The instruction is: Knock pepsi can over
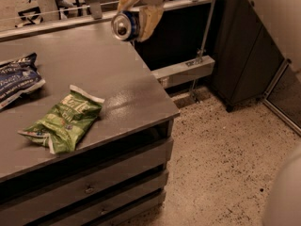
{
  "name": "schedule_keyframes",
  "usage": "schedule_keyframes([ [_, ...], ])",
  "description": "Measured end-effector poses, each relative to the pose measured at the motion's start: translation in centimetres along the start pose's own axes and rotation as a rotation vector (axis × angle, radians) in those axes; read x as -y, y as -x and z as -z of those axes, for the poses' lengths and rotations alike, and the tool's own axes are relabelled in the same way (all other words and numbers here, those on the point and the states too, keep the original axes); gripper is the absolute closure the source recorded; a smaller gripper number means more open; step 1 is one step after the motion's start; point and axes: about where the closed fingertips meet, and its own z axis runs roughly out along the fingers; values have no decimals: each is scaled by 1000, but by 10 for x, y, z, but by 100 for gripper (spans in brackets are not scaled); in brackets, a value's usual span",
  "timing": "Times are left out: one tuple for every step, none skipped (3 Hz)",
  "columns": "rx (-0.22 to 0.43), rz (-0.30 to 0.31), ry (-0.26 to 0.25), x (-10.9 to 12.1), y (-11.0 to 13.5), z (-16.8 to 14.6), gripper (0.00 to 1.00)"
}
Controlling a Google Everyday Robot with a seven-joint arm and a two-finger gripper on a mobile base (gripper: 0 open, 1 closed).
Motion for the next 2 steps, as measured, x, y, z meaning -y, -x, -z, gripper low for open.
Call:
schedule_keyframes([
  [41, 84, 116, -54, 24, -31, 100],
  [67, 90, 197, -82, 33, -59, 100],
])
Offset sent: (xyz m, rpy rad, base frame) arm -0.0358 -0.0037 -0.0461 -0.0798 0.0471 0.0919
